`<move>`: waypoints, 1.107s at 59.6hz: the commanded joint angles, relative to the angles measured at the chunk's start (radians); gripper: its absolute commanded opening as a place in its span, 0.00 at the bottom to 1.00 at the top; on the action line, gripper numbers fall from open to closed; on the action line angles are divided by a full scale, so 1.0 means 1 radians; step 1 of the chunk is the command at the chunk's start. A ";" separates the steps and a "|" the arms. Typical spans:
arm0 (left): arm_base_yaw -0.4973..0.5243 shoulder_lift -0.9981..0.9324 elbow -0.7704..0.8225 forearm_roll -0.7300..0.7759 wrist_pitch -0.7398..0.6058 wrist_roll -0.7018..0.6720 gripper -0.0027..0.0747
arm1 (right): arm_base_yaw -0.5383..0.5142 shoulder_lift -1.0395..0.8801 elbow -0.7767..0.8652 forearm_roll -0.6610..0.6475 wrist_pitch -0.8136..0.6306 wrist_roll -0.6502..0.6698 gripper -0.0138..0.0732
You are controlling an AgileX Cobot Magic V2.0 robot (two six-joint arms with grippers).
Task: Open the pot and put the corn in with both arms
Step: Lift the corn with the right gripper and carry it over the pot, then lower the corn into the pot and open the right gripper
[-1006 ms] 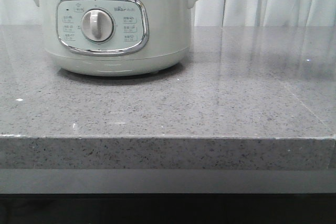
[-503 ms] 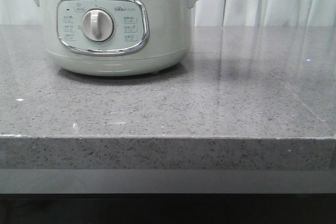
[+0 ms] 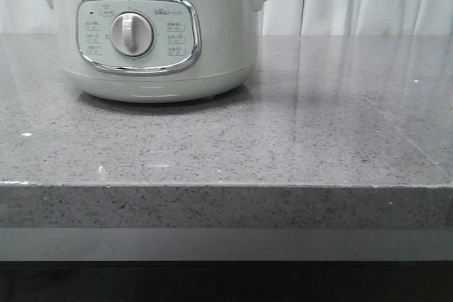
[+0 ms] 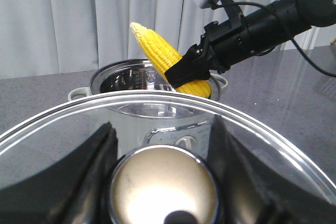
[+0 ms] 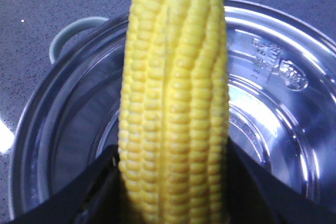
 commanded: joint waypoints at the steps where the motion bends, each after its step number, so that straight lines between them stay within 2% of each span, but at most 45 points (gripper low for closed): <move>1: -0.002 0.011 -0.034 -0.008 -0.148 -0.004 0.28 | 0.000 -0.034 -0.033 0.009 -0.097 -0.008 0.50; 44: -0.002 0.011 -0.034 -0.008 -0.148 -0.004 0.28 | 0.000 0.004 -0.033 0.003 -0.050 -0.008 0.51; 51: -0.002 0.011 -0.034 -0.008 -0.148 -0.004 0.28 | 0.000 0.014 -0.033 0.003 -0.041 -0.008 0.60; 60: -0.002 0.011 -0.034 -0.008 -0.148 -0.004 0.28 | 0.000 0.018 -0.033 0.003 -0.037 -0.007 0.79; 66: -0.002 0.011 -0.034 -0.008 -0.148 -0.004 0.28 | 0.000 0.018 -0.033 0.003 -0.037 -0.007 0.83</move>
